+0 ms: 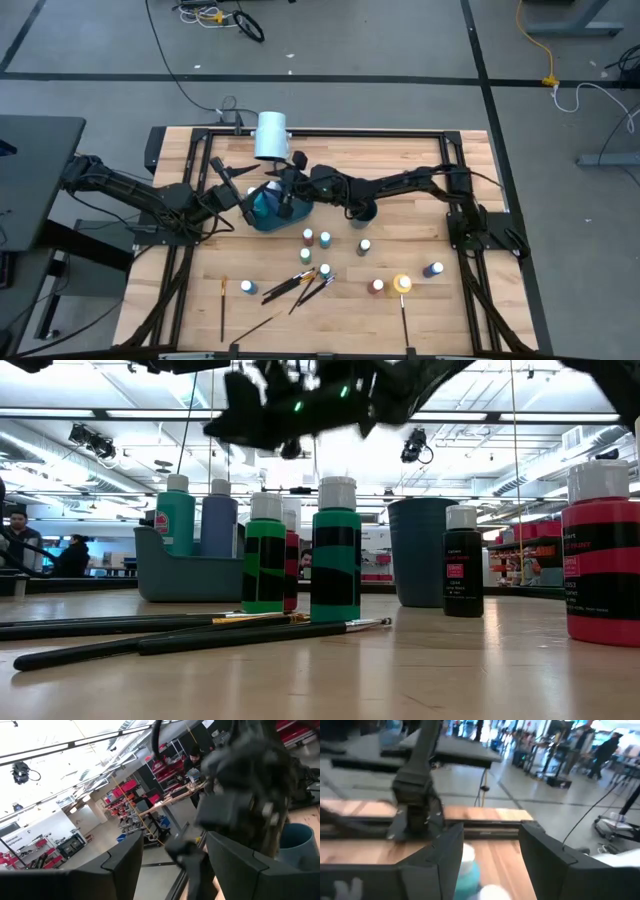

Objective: Pick & Place Paint Supplies
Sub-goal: Put the large yellow paint bottle into the blue bin

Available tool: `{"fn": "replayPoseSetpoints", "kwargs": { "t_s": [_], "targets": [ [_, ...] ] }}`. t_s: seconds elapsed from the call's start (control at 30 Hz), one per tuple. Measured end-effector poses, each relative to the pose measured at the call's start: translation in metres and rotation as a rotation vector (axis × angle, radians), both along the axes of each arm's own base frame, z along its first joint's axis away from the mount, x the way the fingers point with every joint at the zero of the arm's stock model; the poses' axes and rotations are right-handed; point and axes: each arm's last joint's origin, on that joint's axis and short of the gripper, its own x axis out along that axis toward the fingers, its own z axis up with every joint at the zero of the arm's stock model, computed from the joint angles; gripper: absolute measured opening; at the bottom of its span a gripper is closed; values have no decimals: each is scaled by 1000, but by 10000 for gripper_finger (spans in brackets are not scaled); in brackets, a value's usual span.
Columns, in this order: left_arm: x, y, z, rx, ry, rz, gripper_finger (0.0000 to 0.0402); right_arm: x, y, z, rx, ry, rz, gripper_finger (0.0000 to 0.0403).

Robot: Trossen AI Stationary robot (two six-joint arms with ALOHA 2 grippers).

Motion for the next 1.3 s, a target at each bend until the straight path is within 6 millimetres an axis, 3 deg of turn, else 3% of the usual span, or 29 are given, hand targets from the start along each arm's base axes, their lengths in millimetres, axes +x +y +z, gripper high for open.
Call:
{"fn": "replayPoseSetpoints", "kwargs": {
  "t_s": [0.2, 0.37, 0.53, 0.63, 0.87, 1.3],
  "targets": [
    [0, 0, -1, -13, 2, -2, 228, -45, 24, 50, -77, 280, 69, 178],
    [0, 0, -1, -23, -5, -3, 229, -92, 46, 94, -32, 362, 140, 159],
    [0, 0, -1, -24, -5, -3, 229, -127, 70, 117, -41, 375, 214, 151],
    [0, 0, -1, -27, -8, -6, 229, -146, 82, 120, -15, 307, 250, 151],
    [0, 0, -3, -22, 8, -6, 229, -190, 106, 69, 75, 209, 381, 151],
    [0, 0, -2, -50, -15, -13, 229, -248, 124, -14, 238, 221, 883, 151]
  ]
}}
